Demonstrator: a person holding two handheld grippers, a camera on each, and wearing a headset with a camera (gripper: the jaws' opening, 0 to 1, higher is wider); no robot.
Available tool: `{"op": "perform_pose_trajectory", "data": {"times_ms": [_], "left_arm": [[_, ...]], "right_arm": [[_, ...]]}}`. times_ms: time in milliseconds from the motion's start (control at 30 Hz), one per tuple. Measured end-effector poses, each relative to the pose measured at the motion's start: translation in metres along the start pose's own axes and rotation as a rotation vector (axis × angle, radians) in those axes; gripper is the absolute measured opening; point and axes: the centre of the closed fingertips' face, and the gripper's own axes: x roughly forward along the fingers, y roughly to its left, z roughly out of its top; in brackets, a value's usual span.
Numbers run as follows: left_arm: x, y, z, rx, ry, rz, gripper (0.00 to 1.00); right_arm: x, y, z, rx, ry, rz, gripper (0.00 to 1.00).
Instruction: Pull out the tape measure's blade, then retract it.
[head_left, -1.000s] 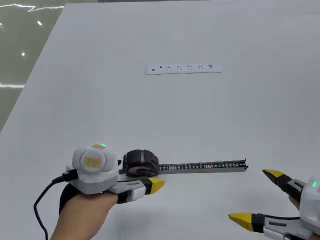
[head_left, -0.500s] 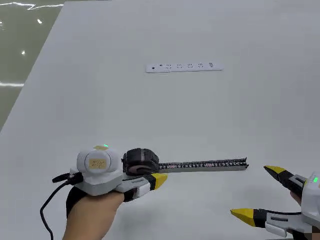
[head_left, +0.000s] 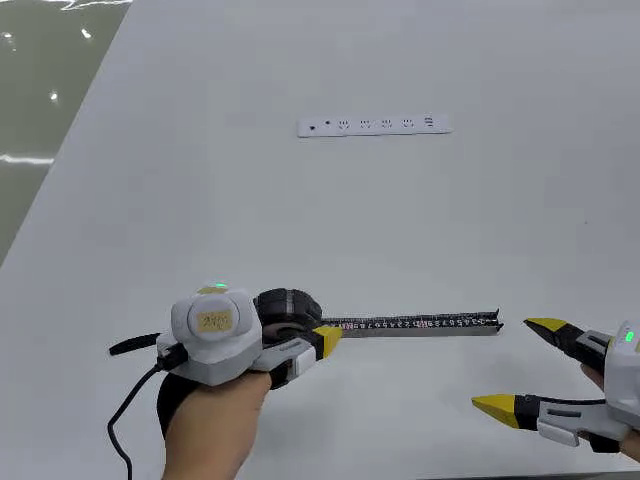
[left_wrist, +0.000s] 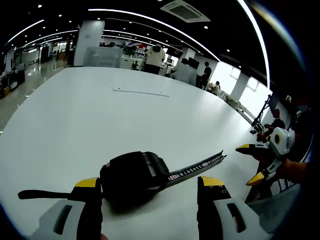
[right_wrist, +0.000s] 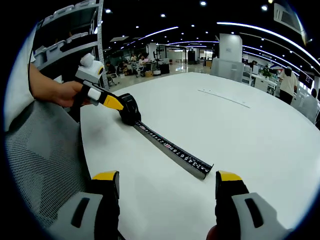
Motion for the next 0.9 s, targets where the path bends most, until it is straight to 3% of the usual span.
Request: {"op": "perform_pose_trajectory", "data": {"times_ms": [433, 667, 767, 900], "left_arm": [[0.007, 0.004, 0.002, -0.05, -0.053, 0.107, 0.75], [0.009, 0.004, 0.002, -0.059, -0.065, 0.127, 0.75], [0.007, 0.008, 0.001, -0.06, -0.086, 0.165, 0.71], [0.01, 0.005, 0.002, -0.04, -0.091, 0.174, 0.74]], "right_arm": [[0.007, -0.017, 0.007, -0.057, 0.017, 0.03, 0.65], [0.009, -0.021, 0.007, -0.061, 0.021, 0.044, 0.59], [0.014, -0.026, 0.008, -0.098, 0.039, 0.071, 0.56], [0.017, -0.03, 0.007, -0.108, 0.048, 0.084, 0.53]]}}
